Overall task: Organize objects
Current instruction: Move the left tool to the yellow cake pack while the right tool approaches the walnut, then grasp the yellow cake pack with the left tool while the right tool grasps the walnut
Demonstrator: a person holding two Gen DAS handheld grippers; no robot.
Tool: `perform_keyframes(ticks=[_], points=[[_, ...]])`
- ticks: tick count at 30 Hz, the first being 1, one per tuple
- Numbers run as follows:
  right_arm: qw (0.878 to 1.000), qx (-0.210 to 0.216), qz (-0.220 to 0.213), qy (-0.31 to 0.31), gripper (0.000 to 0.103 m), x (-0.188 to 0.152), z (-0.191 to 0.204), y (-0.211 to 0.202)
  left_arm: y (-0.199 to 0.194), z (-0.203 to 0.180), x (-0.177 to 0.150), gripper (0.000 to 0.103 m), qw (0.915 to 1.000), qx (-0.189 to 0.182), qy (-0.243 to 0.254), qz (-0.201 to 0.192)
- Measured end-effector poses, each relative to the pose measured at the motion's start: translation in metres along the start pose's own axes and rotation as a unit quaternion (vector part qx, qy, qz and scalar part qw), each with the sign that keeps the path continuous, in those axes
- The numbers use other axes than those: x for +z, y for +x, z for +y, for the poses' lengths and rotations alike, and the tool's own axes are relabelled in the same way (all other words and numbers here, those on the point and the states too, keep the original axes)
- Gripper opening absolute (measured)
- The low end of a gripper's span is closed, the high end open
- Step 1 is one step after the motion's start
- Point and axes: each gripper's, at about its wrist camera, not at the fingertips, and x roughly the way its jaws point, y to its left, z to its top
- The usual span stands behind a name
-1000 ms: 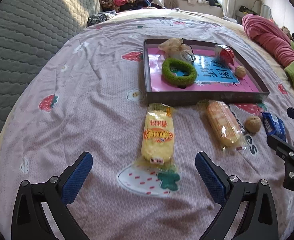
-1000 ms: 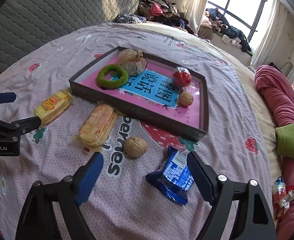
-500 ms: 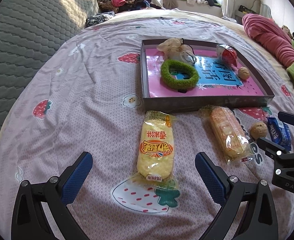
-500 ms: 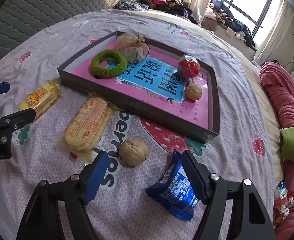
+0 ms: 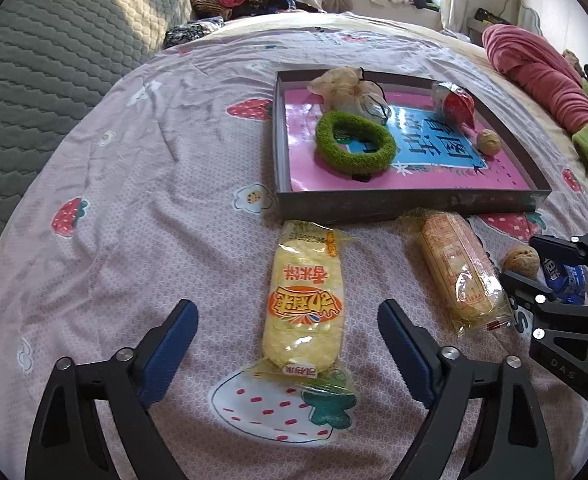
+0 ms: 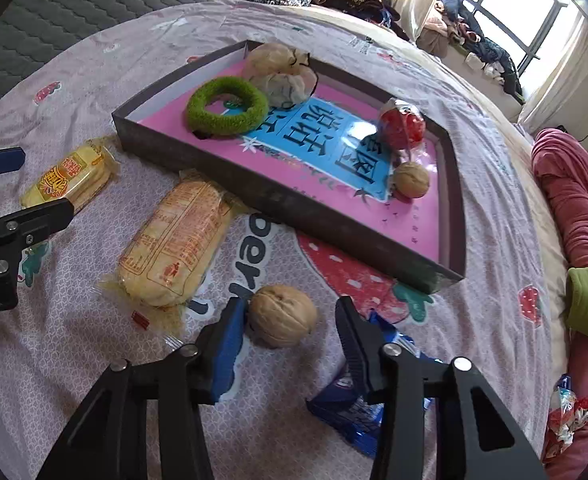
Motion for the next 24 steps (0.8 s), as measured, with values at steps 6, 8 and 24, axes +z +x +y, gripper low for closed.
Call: perform_keyframes(ticks=[6, 8, 24], points=[[1.0, 0.004, 0.001, -0.003, 0.035, 0.003, 0.005, 0.005, 0.012, -0.005, -0.003, 0.05, 0.9995, -0.018, 0.004, 0.025], [1.0, 0.003, 0.002, -0.003, 0.035, 0.004, 0.005, 0.006, 0.014, -0.006, -0.004, 0.05, 0.9995, -0.017, 0.004, 0.025], [1.0, 0.025, -0.003, 0.01, 0.034, 0.005, 0.002, 0.008, 0.017, 0.002, 0.0, 0.04, 0.9982, -0.05, -0.022, 0.024]])
